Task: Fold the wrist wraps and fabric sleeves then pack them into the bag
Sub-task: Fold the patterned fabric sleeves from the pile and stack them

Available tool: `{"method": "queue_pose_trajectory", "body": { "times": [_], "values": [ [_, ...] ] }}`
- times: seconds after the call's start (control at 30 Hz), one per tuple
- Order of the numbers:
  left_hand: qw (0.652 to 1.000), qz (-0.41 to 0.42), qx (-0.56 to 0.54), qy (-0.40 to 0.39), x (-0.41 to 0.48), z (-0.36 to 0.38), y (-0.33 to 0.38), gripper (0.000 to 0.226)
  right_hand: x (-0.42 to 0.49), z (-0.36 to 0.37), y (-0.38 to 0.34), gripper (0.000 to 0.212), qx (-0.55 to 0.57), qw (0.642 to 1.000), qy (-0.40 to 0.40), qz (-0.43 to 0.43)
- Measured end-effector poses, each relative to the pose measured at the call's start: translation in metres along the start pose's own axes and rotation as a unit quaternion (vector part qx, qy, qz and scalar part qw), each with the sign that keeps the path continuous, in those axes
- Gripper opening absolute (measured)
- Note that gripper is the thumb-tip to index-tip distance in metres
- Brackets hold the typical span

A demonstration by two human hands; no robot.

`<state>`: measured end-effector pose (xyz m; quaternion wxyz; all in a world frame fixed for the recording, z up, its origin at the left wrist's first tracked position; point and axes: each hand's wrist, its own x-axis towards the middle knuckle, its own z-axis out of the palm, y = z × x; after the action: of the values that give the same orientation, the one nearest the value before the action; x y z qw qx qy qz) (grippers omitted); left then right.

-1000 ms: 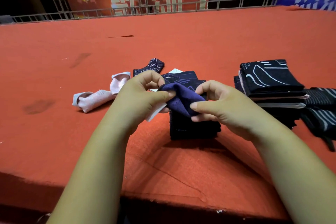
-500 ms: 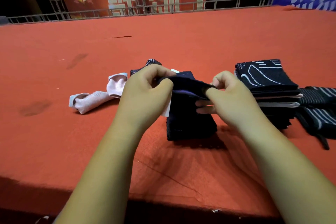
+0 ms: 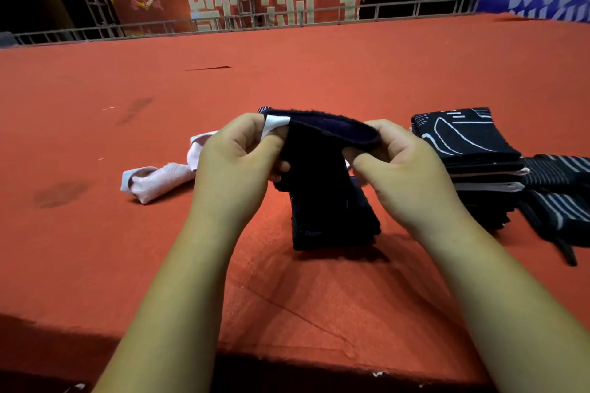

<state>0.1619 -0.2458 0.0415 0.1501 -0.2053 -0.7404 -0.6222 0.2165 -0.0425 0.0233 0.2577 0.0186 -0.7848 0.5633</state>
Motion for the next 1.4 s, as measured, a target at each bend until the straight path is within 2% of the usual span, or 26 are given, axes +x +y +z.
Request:
{"method": "queue_pose_trajectory", "body": {
  "times": [0.07,0.17,0.27,0.33,0.37,0.43,0.53,0.7,0.87,1.03,1.27,1.33,1.4],
  "values": [
    [1.000,-0.008,-0.006,0.011,0.001,0.000,-0.002,0.016,-0.002,0.000,-0.001,0.010,-0.002,1.000,0.005,-0.015],
    [0.999,-0.035,-0.037,0.020,0.000,0.002,0.000,0.024,-0.002,0.001,-0.003,0.018,0.048,0.998,0.027,-0.011],
    [0.993,-0.075,-0.093,-0.007,0.000,0.005,0.007,0.045,0.000,0.003,-0.004,0.022,0.128,0.990,0.043,0.034],
    [0.988,-0.099,-0.110,-0.039,0.001,0.005,0.006,0.059,0.001,0.005,-0.004,0.023,0.140,0.987,0.054,0.053],
    [0.988,-0.095,-0.108,-0.049,0.001,0.005,0.006,0.057,0.000,0.005,-0.004,0.025,0.132,0.988,0.061,0.051],
    [0.989,-0.066,-0.119,-0.053,0.001,0.005,0.004,0.036,-0.001,0.004,-0.005,0.026,0.106,0.991,0.064,0.043],
    [0.984,-0.040,-0.153,-0.082,-0.001,0.003,0.002,0.045,-0.003,0.004,-0.007,0.021,0.090,0.995,0.042,0.030],
    [0.994,0.035,-0.038,-0.093,0.001,-0.006,-0.003,0.052,-0.005,0.008,-0.006,0.017,0.046,0.998,0.047,0.011],
    [0.994,0.069,0.082,-0.036,-0.001,-0.006,-0.002,0.057,-0.005,0.008,-0.003,0.018,0.004,0.999,0.050,0.006],
    [0.969,0.157,0.190,-0.008,0.007,-0.013,-0.014,0.023,-0.006,0.007,-0.005,0.019,-0.002,0.999,0.050,0.008],
    [0.947,0.223,0.230,0.022,0.004,-0.008,-0.016,0.010,-0.007,0.008,-0.004,0.011,-0.037,0.998,0.057,-0.008],
    [0.940,0.250,0.231,0.013,0.004,-0.009,-0.011,0.010,-0.007,0.004,-0.004,0.039,-0.083,0.995,0.045,-0.034],
    [0.931,0.288,0.224,-0.007,0.002,-0.011,-0.003,0.012,-0.006,0.001,-0.005,0.056,-0.090,0.994,0.024,-0.054]
  ]
}}
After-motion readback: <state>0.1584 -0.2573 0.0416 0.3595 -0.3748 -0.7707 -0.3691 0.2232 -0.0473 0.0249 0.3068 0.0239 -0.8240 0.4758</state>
